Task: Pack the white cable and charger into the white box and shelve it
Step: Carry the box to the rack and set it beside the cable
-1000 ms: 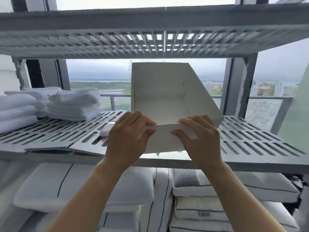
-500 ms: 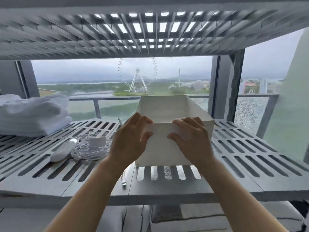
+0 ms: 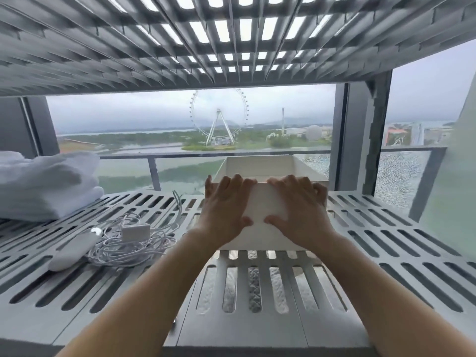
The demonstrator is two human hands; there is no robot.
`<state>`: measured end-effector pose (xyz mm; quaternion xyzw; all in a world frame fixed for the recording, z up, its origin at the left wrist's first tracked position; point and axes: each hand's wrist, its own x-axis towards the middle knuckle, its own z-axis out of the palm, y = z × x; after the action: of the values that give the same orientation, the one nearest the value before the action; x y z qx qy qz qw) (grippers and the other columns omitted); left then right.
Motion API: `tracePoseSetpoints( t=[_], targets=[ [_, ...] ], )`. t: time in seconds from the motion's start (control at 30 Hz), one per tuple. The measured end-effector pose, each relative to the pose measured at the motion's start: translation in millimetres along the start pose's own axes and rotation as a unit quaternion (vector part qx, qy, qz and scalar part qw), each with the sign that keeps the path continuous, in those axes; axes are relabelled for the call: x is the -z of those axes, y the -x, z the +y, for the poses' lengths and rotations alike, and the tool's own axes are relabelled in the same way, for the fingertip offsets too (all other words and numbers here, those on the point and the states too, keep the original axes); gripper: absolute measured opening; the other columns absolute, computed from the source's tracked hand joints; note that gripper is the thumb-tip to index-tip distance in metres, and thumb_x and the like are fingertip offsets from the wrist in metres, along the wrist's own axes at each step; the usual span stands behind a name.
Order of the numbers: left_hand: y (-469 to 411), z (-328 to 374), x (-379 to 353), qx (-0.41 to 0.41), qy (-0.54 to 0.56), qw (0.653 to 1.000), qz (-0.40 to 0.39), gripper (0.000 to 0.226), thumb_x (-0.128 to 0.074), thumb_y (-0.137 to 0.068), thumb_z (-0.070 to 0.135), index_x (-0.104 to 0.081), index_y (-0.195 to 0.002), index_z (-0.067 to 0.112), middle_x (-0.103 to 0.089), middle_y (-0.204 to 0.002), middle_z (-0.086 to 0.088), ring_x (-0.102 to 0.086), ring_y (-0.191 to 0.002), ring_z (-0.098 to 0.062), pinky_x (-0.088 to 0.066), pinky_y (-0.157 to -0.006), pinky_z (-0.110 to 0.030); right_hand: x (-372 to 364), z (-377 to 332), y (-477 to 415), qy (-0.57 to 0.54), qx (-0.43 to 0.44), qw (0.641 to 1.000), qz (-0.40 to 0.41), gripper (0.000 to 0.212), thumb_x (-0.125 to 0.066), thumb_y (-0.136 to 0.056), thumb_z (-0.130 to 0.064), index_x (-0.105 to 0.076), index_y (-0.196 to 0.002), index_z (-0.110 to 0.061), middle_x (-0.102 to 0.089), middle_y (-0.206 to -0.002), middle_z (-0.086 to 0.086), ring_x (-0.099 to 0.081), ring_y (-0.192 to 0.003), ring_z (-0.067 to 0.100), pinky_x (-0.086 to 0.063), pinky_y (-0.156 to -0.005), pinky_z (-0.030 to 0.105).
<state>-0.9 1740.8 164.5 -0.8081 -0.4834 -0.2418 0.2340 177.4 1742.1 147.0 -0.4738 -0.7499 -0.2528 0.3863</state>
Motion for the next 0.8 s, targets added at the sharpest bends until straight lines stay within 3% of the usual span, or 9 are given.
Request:
tracePoseSetpoints(
  t=[0.17, 0.27, 0.4, 0.6, 0.67, 0.8],
  targets=[
    [1.5, 2.5, -1.1, 0.014, -0.002, 0.999, 0.03, 0.077, -0.076, -0.067, 0.041, -0.037, -0.131, 0.021, -0.046, -0.12, -0.005, -0.038, -0.111, -0.028, -0.019, -0.106, -0.051, -5.4, 0.8, 2.6, -0.039, 0.012, 0.998, 0.042, 0.068, -0.081, -0.058, -0.033, -0.049, -0.117, -0.02, -0.057, -0.105, 0.002, -0.041, -0.103, 0.024, -0.033, -0.08, 0.037],
    [5.4, 6.7, 6.6, 0.026, 0.004, 0.999, 0.046, 0.076, -0.079, -0.061, 0.043, -0.044, -0.125, 0.022, -0.052, -0.116, -0.002, -0.044, -0.108, -0.026, -0.027, -0.1, -0.05, 2.2, 0.0, 3.5, -0.1, -0.006, 0.991, 0.086, 0.053, -0.081, -0.061, -0.029, -0.058, -0.108, -0.021, -0.061, -0.098, 0.0, -0.052, -0.094, 0.025, -0.023, -0.074, 0.029],
    [21.5, 10.6, 18.0, 0.036, 0.016, 0.997, 0.064, 0.076, -0.083, -0.056, 0.041, -0.048, -0.12, 0.02, -0.057, -0.111, -0.004, -0.049, -0.105, -0.029, -0.031, -0.097, -0.052, 14.2, -7.9, 9.3, -0.124, 0.006, 0.988, 0.096, 0.043, -0.075, -0.065, -0.035, -0.062, -0.104, -0.023, -0.061, -0.094, -0.001, -0.054, -0.088, 0.026, -0.018, -0.069, 0.028],
    [35.1, 23.5, 34.6, 0.06, 0.057, 0.995, 0.061, 0.067, -0.075, -0.069, 0.04, -0.046, -0.126, 0.02, -0.051, -0.119, -0.005, -0.046, -0.109, -0.026, -0.033, -0.1, -0.049, 25.2, -22.5, 14.0, -0.166, -0.016, 0.98, 0.106, 0.038, -0.077, -0.069, -0.028, -0.065, -0.105, -0.021, -0.062, -0.105, 0.001, -0.051, -0.101, 0.023, -0.035, -0.078, 0.037],
    [41.5, 25.4, 38.4, 0.069, 0.073, 0.992, 0.072, 0.068, -0.074, -0.07, 0.038, -0.044, -0.129, 0.02, -0.048, -0.123, -0.005, -0.044, -0.112, -0.025, -0.036, -0.099, -0.045, 28.1, -28.1, 13.6, -0.194, 0.006, 0.975, 0.107, 0.038, -0.076, -0.071, -0.025, -0.064, -0.106, -0.019, -0.06, -0.111, 0.001, -0.045, -0.106, 0.02, -0.04, -0.083, 0.038],
    [59.4, 15.5, 50.3, 0.104, 0.078, 0.988, 0.089, 0.069, -0.073, -0.072, 0.035, -0.04, -0.132, 0.023, -0.045, -0.128, -0.002, -0.042, -0.116, -0.022, -0.042, -0.097, -0.042, 28.6, -50.4, 8.6, -0.268, 0.059, 0.959, 0.067, 0.038, -0.075, -0.073, -0.02, -0.063, -0.109, -0.016, -0.06, -0.11, 0.004, -0.052, -0.103, 0.023, -0.049, -0.083, 0.04]
  ],
)
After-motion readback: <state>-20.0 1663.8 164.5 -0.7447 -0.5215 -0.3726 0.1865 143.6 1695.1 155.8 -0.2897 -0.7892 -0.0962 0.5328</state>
